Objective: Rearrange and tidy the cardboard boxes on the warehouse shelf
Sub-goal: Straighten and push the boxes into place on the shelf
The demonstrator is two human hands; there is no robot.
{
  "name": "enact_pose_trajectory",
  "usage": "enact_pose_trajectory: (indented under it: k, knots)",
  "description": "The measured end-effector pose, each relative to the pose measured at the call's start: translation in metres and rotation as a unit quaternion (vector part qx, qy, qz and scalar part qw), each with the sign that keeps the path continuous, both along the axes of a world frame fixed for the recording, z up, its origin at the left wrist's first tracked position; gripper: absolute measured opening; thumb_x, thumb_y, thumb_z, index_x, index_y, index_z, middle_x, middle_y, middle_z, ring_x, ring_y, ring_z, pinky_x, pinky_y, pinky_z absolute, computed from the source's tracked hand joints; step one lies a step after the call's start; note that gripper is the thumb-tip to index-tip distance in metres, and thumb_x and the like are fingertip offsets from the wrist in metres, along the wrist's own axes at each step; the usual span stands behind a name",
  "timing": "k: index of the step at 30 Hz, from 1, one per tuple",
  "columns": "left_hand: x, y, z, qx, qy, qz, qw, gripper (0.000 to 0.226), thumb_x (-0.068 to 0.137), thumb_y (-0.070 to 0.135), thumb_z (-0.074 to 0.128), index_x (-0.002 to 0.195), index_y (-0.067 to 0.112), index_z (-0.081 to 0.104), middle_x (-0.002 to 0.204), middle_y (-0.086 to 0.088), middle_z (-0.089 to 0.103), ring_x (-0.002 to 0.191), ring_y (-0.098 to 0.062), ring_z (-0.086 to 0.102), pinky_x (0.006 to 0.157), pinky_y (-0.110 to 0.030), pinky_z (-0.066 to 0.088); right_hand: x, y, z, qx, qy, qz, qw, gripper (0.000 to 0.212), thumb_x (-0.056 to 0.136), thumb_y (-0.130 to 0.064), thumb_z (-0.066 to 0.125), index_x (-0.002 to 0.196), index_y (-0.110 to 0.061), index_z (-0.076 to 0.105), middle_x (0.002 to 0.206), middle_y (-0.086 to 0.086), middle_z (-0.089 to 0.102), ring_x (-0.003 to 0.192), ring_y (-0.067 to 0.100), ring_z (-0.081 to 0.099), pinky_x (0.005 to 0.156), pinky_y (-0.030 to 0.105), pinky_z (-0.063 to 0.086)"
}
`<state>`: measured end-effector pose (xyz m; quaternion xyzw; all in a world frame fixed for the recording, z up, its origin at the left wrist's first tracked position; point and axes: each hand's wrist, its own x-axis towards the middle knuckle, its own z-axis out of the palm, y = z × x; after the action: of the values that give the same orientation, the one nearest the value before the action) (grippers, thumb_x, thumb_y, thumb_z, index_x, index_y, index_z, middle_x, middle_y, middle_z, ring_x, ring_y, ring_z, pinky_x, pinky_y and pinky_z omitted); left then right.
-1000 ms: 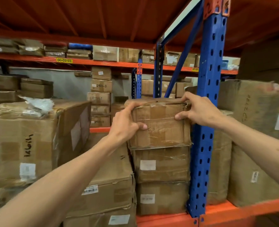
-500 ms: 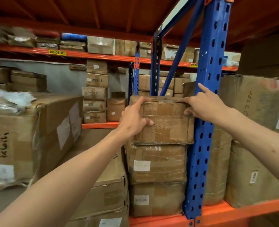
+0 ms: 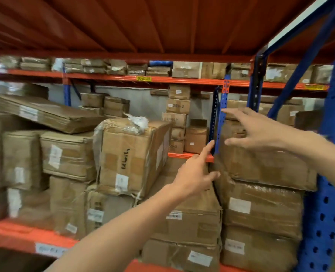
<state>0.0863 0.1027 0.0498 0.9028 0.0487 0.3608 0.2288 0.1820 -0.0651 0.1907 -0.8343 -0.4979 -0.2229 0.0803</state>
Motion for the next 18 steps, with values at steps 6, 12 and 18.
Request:
enact_pose_trajectory:
  k: [6, 12, 18]
  knots:
    - [-0.087, 0.068, -0.016, -0.094, -0.017, 0.076, 0.992, 0.057, 0.088, 0.041, 0.076, 0.141, 0.031, 0.058, 0.113, 0.004, 0.073, 0.102, -0.015, 0.07, 0.09, -0.029, 0.055, -0.082, 0.122, 0.001, -0.036, 0.006, 0.162, 0.986, 0.104, 0.082, -0.066, 0.072, 0.159, -0.045, 0.006, 0.167, 0.013, 0.012, 0.151, 0.035, 0.025, 0.12, 0.049, 0.029]
    - [-0.154, 0.111, -0.03, -0.189, -0.174, 0.279, 0.925, 0.043, 0.073, 0.058, 0.082, 0.087, 0.022, 0.062, 0.078, 0.009, 0.07, 0.076, -0.011, 0.067, 0.062, -0.027, 0.045, -0.144, 0.221, 0.002, -0.073, -0.058, 0.162, 0.982, 0.117, 0.075, -0.064, 0.08, 0.158, -0.049, -0.001, 0.168, 0.019, -0.001, 0.152, 0.049, 0.006, 0.114, 0.073, 0.02]
    - [-0.177, 0.148, -0.034, -0.299, -0.033, 0.251, 0.92, 0.144, 0.057, 0.063, 0.09, 0.16, 0.028, -0.004, 0.157, -0.029, 0.018, 0.143, -0.047, 0.032, 0.112, -0.053, 0.035, -0.162, 0.265, 0.0, -0.199, -0.054, 0.078, 0.976, 0.13, 0.062, -0.051, 0.094, 0.153, -0.061, 0.002, 0.169, 0.012, -0.001, 0.149, 0.052, 0.013, 0.109, 0.069, 0.032]
